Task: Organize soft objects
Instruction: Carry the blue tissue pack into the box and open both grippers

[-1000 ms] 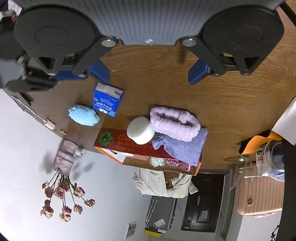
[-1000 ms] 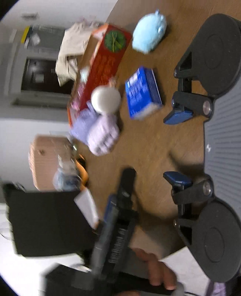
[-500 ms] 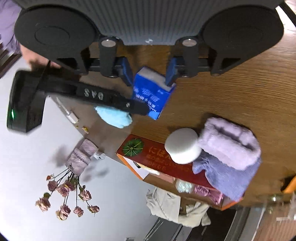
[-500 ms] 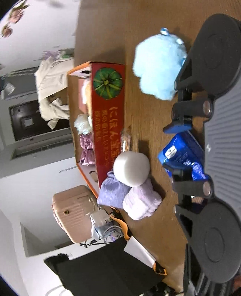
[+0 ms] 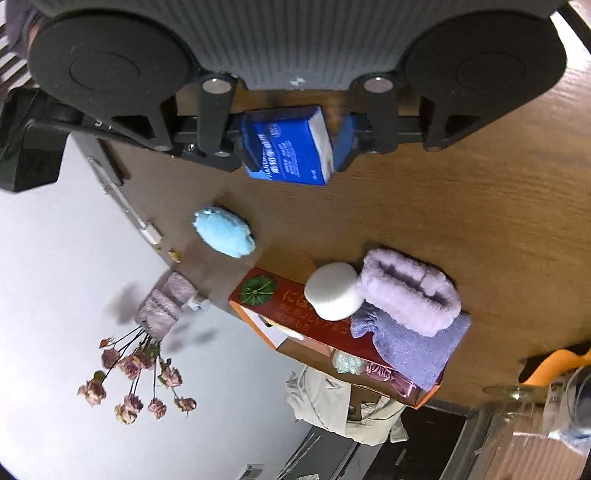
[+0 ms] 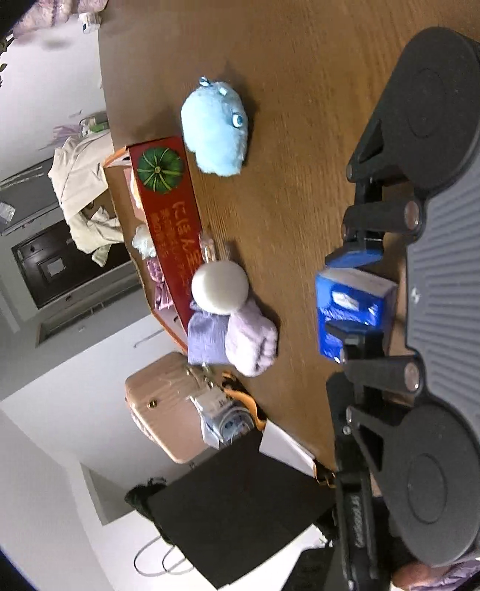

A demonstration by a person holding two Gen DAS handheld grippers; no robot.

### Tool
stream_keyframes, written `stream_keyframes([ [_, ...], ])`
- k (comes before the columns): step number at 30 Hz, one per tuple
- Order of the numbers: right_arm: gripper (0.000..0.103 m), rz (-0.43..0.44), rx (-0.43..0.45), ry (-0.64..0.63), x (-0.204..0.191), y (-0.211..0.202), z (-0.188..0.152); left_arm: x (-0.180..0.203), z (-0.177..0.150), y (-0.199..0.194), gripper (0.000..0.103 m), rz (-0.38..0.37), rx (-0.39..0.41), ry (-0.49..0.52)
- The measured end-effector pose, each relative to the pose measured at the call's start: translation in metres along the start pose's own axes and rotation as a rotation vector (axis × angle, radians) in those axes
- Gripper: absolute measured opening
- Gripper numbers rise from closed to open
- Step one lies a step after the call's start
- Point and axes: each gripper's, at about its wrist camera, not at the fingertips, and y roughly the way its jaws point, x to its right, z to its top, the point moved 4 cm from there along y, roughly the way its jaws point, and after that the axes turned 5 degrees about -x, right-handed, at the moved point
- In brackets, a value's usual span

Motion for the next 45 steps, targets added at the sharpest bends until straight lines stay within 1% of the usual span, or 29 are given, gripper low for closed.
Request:
stream_keyframes([
  [3,0.031,0.01,-0.016,-0.002,-0.003,0.007,0.001,-0.002,-0.002,0.009,0.043,-0.014,-0.032,-0.01],
  [5,0.031,-0.002,-0.026,0.003,-0.002,0.013,-0.001,-0.004,-0.003,0.013,0.042,-0.023,-0.039,-0.023],
  [6,0.031,-0.013,-0.036,0.007,-0.001,0.017,-0.002,-0.004,-0.003,0.015,0.038,-0.035,-0.042,-0.025],
  [7,0.031,-0.007,-0.036,0.013,-0.001,0.019,-0.001,-0.004,-0.002,0.016,0.037,-0.04,-0.043,-0.018],
  [9,0.03,-0.016,-0.022,0.009,-0.004,0.019,0.007,-0.002,0.005,0.015,0.034,-0.024,-0.016,-0.009],
  [11,0.03,-0.015,0.01,-0.011,-0.01,0.019,0.027,0.001,0.023,0.012,0.034,-0.03,0.022,0.003],
  [13,0.03,0.002,0.048,-0.043,-0.017,0.023,0.057,0.003,0.052,0.006,0.034,-0.039,0.088,0.027],
  [14,0.03,0.014,0.065,-0.058,-0.02,0.028,0.077,0.003,0.074,0.004,0.034,-0.041,0.127,0.046],
  [17,0.03,0.036,0.079,-0.091,-0.024,0.056,0.137,-0.007,0.136,0.01,0.034,-0.032,0.187,0.068],
  [19,0.03,0.042,0.052,-0.07,-0.021,0.083,0.173,-0.017,0.177,0.025,0.034,-0.011,0.182,0.072],
  [20,0.03,0.042,0.039,-0.05,-0.017,0.099,0.192,-0.023,0.197,0.036,0.034,-0.003,0.18,0.095],
  [21,0.03,0.056,0.015,-0.016,-0.012,0.117,0.209,-0.031,0.215,0.047,0.034,0.016,0.161,0.098],
  [22,0.03,0.075,-0.025,0.031,-0.005,0.136,0.223,-0.04,0.232,0.06,0.034,0.048,0.13,0.077],
  [23,0.03,0.079,-0.06,0.088,0.002,0.154,0.235,-0.048,0.246,0.072,0.034,0.059,0.105,0.072],
  [24,0.03,0.078,-0.091,0.114,0.007,0.171,0.245,-0.054,0.257,0.083,0.034,0.068,0.087,0.071],
  [25,0.03,0.075,-0.116,0.111,0.01,0.187,0.253,-0.062,0.268,0.095,0.034,0.09,0.071,0.064],
  [27,0.03,0.058,-0.158,0.149,0.019,0.219,0.264,-0.077,0.284,0.118,0.034,0.135,0.023,0.065],
  [28,0.03,0.066,-0.184,0.173,0.023,0.235,0.268,-0.083,0.29,0.129,0.035,0.18,0.006,0.077],
  [29,0.029,0.076,-0.205,0.2,0.027,0.25,0.27,-0.091,0.293,0.136,0.035,0.221,-0.001,0.073],
  [30,0.029,0.059,-0.223,0.226,0.03,0.262,0.272,-0.096,0.295,0.142,0.036,0.246,0.001,0.079],
  [32,0.029,0.028,-0.244,0.217,0.031,0.281,0.272,-0.099,0.295,0.148,0.036,0.274,0.0,0.095],
  [33,0.029,0.019,-0.25,0.204,0.029,0.286,0.272,-0.101,0.296,0.146,0.038,0.269,0.007,0.094],
  [34,0.029,0.008,-0.247,0.19,0.027,0.288,0.272,-0.102,0.295,0.142,0.043,0.258,0.016,0.089],
  [35,0.029,-0.004,-0.237,0.168,0.023,0.287,0.272,-0.102,0.295,0.138,0.044,0.248,0.023,0.083],
  [38,0.03,-0.016,-0.203,0.108,0.011,0.271,0.278,-0.097,0.293,0.125,0.046,0.252,0.03,0.116],
  [42,0.032,-0.03,-0.144,0.042,-0.001,0.223,0.287,-0.082,0.292,0.104,0.049,0.276,0.052,0.162],
  [44,0.038,-0.043,-0.107,-0.004,-0.009,0.191,0.287,-0.073,0.289,0.084,0.054,0.278,0.078,0.181],
  [45,0.039,-0.056,-0.09,-0.03,-0.012,0.176,0.288,-0.068,0.287,0.074,0.059,0.285,0.096,0.189],
])
